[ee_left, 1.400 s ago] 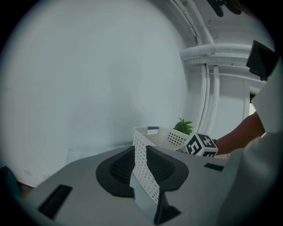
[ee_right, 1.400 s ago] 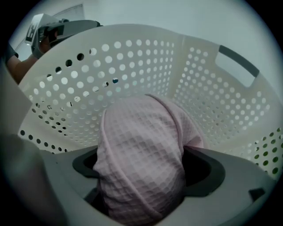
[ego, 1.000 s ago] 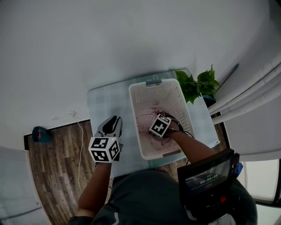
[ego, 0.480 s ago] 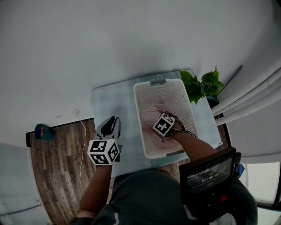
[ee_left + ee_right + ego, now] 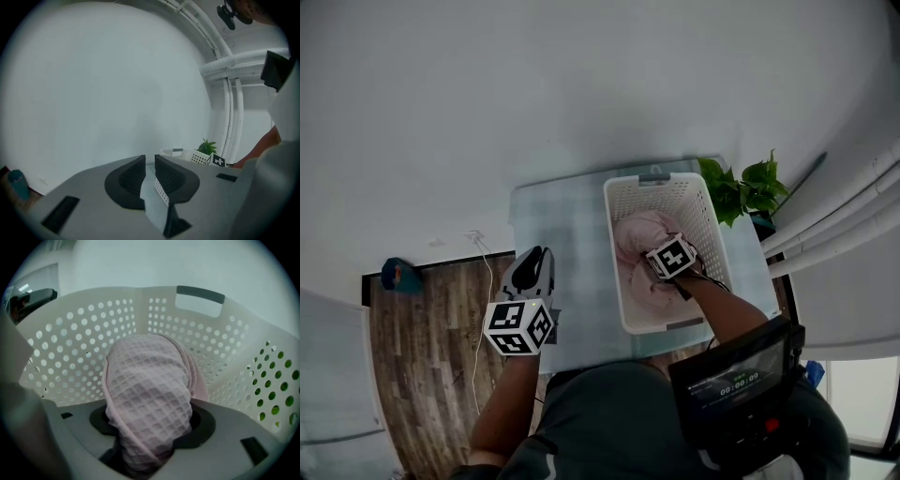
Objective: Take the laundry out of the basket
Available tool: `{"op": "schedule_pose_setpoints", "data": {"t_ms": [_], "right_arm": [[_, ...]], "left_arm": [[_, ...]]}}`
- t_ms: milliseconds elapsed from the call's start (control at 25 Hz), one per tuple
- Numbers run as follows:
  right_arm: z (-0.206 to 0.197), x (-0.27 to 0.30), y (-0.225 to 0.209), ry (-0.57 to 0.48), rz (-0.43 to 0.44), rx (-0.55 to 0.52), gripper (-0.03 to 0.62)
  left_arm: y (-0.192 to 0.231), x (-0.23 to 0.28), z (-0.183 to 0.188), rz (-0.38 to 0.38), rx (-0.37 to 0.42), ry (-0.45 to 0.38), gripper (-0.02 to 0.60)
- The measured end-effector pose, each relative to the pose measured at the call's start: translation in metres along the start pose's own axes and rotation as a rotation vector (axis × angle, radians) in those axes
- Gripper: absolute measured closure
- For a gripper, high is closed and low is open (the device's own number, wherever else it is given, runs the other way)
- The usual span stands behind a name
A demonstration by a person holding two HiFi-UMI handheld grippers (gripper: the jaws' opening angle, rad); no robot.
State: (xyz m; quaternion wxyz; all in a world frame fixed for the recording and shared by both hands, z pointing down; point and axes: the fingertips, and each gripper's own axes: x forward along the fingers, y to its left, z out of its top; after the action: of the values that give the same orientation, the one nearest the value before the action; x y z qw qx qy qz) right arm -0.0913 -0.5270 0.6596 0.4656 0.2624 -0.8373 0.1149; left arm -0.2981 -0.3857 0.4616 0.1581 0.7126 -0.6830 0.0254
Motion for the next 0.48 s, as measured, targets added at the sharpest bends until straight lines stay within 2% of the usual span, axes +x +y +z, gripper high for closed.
{"op": "schedule_pose_setpoints", "data": {"t_ms": [320,480], "right_arm": [[0.025,-0.046,-0.007,-0.140,-0.012,0.088,0.289],[0.045,-0.080,-0.005,-0.257,-0.019,0.123,0.289]], "left_arm": [[-0.013,-0.007,0.021,-0.048,0.016,-0.041,0.525],[-0.024,-0.009,0.031,-0.083,0.026,-0.061,0.543]]}}
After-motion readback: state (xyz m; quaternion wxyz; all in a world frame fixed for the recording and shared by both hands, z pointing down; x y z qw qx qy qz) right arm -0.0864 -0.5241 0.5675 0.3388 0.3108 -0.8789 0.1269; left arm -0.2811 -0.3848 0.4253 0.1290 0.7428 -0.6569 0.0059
